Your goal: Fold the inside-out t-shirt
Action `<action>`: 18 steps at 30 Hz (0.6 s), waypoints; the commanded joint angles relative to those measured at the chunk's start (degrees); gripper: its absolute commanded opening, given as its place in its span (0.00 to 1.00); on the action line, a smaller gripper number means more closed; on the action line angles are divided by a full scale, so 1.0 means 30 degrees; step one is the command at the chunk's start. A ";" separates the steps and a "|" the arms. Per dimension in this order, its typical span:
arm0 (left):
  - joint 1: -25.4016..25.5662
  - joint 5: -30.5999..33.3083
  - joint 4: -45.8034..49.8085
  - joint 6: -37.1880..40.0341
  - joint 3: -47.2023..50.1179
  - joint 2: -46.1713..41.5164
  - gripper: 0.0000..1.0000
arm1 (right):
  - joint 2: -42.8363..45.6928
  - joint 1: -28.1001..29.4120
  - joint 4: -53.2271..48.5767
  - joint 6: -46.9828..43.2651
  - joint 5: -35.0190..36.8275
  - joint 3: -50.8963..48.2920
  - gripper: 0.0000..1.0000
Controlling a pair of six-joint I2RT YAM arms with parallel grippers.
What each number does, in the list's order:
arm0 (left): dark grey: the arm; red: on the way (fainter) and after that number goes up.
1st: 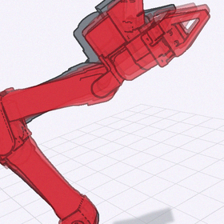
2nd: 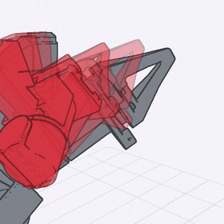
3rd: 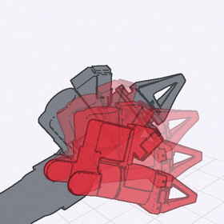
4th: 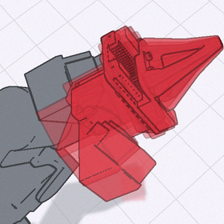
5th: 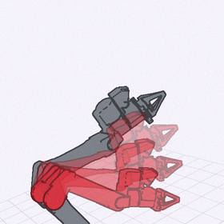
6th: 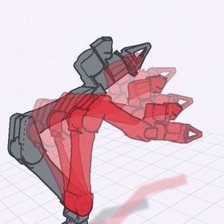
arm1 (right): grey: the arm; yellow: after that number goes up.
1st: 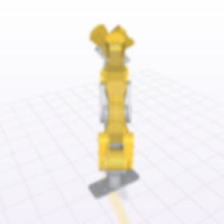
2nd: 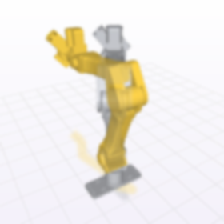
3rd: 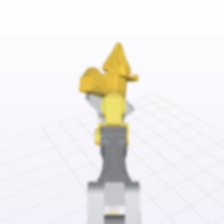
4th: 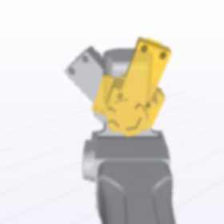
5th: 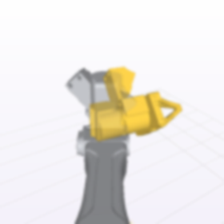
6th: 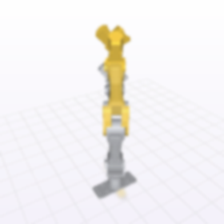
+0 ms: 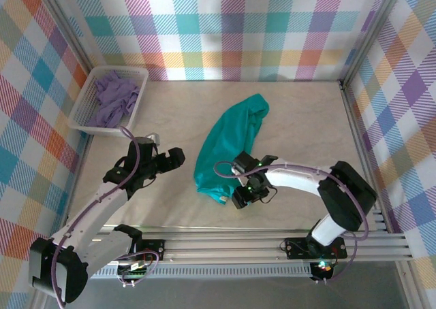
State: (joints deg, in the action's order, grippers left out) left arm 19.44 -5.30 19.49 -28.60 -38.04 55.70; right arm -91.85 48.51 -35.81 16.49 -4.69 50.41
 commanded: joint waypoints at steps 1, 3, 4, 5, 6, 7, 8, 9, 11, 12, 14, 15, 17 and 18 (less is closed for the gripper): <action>0.0170 0.0073 0.0095 0.0510 0.0285 -0.0204 0.94 | -0.0840 0.0112 0.0787 -0.0071 0.0166 0.0793 0.38; 0.0225 -0.0164 0.0097 0.0525 0.0431 -0.0226 0.94 | -0.0380 0.0040 -0.0350 -0.0513 0.0679 0.1566 0.18; 0.0301 -0.0490 0.0027 0.0593 0.0571 -0.0261 0.93 | 0.0358 -0.0087 -0.1161 -0.0831 0.0956 0.2077 0.10; 0.0423 -0.0816 -0.0304 0.0638 0.0835 -0.0373 0.93 | 0.1347 -0.0423 -0.1757 -0.1043 0.0719 0.2708 0.05; 0.0553 -0.1103 -0.0798 0.0633 0.1189 -0.0496 0.92 | 0.2243 -0.0857 -0.1969 -0.1138 -0.0018 0.3279 0.01; 0.0705 -0.1511 -0.1842 0.0595 0.1786 -0.0755 0.92 | 0.3351 -0.1474 -0.1660 -0.0999 -0.1544 0.3845 0.00; 0.0857 -0.2036 -0.2857 0.0500 0.2318 -0.1017 0.91 | 0.4347 -0.2120 -0.0798 -0.0574 -0.3592 0.4319 0.00; 0.1062 -0.2395 -0.3741 0.0430 0.2762 -0.1292 0.91 | 0.4936 -0.2695 0.0116 0.0020 -0.5217 0.4706 0.00; 0.1589 -0.2773 -0.5506 0.0278 0.3634 -0.1831 0.91 | 0.5421 -0.3470 0.1837 0.1331 -0.7735 0.5888 0.00; 0.1805 -0.2705 -0.5989 0.0275 0.3910 -0.2048 0.91 | 0.5344 -0.3610 0.2087 0.1593 -0.8081 0.6572 0.00; 0.2386 -0.2554 -0.6796 0.0372 0.4460 -0.2484 0.91 | 0.5004 -0.3837 0.2598 0.1778 -0.8308 0.7910 0.00; 0.2625 -0.2513 -0.7097 0.0445 0.4677 -0.2688 0.91 | 0.4801 -0.4068 0.2851 0.1950 -0.8359 0.8360 0.00; 0.3276 -0.2387 -0.7757 0.0595 0.5137 -0.3122 0.91 | 0.4397 -0.4868 0.3483 0.2339 -0.8312 0.9183 0.00; 0.3692 -0.2393 -0.8127 0.0821 0.5376 -0.3267 0.91 | 0.4152 -0.5284 0.3813 0.2587 -0.8222 0.9548 0.00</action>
State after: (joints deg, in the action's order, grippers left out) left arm 27.94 -11.51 2.42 -27.75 -23.46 47.79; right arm -76.66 35.09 -27.40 21.08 -25.45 77.34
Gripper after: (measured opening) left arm 0.911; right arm 0.041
